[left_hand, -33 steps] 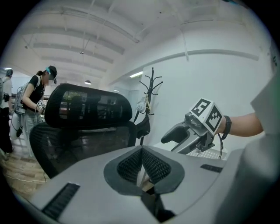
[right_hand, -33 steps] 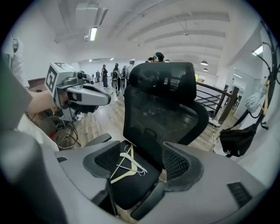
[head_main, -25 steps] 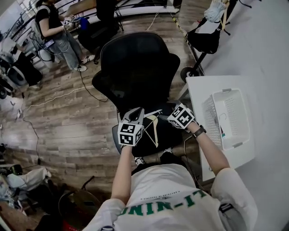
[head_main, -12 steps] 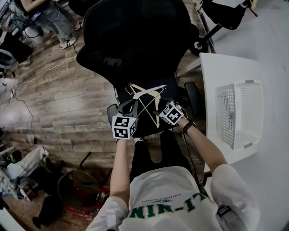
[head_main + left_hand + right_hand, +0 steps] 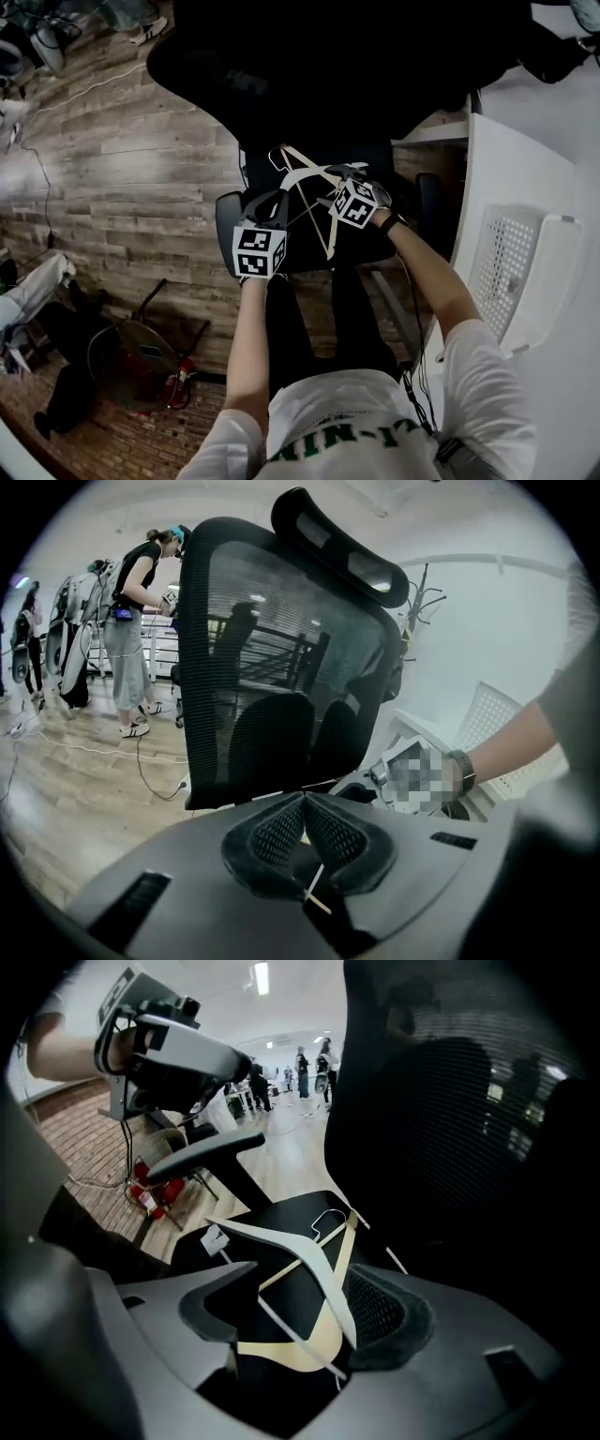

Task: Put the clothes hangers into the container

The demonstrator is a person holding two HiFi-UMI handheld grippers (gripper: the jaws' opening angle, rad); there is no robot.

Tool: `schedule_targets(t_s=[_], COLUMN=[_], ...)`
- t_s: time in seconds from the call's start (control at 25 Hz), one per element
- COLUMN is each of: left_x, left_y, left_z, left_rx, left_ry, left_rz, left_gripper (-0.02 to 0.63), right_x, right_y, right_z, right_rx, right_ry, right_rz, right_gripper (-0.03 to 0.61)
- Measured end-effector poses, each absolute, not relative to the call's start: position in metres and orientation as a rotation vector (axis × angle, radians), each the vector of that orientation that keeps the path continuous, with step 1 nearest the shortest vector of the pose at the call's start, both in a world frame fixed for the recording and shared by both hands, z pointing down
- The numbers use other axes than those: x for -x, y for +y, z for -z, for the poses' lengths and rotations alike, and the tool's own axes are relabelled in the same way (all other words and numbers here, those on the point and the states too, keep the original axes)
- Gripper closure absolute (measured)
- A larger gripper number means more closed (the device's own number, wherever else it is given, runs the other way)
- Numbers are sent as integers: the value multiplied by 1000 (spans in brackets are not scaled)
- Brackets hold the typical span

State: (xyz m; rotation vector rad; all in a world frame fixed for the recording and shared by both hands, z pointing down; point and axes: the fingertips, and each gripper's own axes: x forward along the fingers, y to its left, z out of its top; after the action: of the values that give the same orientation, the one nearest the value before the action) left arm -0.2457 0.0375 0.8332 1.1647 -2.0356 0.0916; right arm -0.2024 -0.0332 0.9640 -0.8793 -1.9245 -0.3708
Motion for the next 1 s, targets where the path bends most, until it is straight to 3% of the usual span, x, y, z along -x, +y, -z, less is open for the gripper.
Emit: schedule_targets(t_s=[0.48,0.6,1.0], left_x=[261,267,284], left_y=[53,57,69], left_z=[-913,-918,-883], left_rx=[-1000,-987,-1000], left_ry=[-2052,-2062,-2071], left_rz=[52,59,2], left_gripper=[599,599,600], right_x=[245,250,238], right_y=[-7,-1,-16], right_z=[-1097,-1105,-1084], right_rx=[1050,1074,964], right_ry=[-1762,-1752,-1702], right_rz=[637,695,695], right_gripper=[333,410,432])
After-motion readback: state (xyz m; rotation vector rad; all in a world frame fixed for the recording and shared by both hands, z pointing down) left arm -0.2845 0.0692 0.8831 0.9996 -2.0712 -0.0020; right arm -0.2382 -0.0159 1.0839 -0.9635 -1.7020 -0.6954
